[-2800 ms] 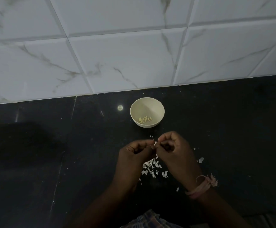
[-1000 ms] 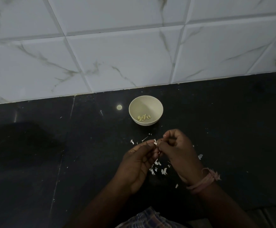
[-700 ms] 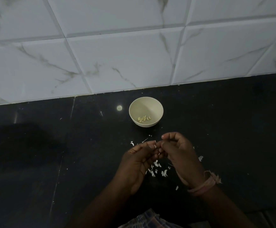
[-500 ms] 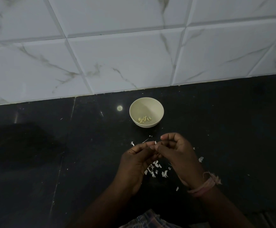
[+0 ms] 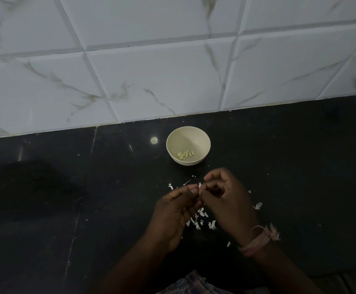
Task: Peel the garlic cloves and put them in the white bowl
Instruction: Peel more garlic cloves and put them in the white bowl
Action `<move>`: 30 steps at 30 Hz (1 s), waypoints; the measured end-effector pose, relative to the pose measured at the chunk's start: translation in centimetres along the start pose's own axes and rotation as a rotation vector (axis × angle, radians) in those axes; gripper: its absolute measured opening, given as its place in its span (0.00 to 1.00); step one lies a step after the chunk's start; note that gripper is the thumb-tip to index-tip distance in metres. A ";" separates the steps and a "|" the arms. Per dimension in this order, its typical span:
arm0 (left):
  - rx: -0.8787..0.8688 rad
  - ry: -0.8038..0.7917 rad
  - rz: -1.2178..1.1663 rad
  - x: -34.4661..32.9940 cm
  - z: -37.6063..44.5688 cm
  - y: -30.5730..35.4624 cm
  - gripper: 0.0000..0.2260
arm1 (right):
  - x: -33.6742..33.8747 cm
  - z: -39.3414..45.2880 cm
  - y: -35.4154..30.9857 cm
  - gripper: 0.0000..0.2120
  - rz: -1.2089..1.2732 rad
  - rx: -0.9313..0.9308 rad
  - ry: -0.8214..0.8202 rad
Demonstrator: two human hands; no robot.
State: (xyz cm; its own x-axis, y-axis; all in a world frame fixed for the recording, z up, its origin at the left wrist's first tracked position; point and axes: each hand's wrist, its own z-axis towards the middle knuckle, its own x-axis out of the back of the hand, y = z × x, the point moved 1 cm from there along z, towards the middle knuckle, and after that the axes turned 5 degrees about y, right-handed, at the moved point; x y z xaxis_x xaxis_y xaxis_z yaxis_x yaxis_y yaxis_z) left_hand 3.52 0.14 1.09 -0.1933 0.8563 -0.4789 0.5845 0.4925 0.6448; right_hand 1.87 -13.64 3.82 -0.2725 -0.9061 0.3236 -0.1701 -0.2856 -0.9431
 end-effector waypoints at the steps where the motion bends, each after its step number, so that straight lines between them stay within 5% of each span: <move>1: 0.000 -0.001 -0.002 0.0 0.0 -0.1 0.12 | -0.2 0.0 0.1 0.12 0.011 -0.017 0.017; 8: 0.034 0.003 -0.039 -0.6 0.6 0.0 0.12 | -1.4 0.6 0.7 0.11 0.146 -0.117 0.042; 14: 0.089 0.160 -0.217 -1.2 4.0 1.7 0.03 | -1.2 1.8 1.6 0.08 0.251 -0.215 0.238; 30: -0.137 0.463 0.169 -4.2 9.9 4.0 0.04 | -0.5 1.2 5.6 0.05 0.153 -0.315 0.230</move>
State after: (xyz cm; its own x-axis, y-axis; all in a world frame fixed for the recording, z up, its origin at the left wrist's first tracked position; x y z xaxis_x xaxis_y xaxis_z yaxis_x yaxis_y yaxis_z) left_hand 14.46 -3.03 -0.18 -0.4520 0.8895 -0.0669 0.5348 0.3302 0.7778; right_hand 2.19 -15.17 -1.69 -0.5154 -0.8271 0.2241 -0.3833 -0.0114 -0.9236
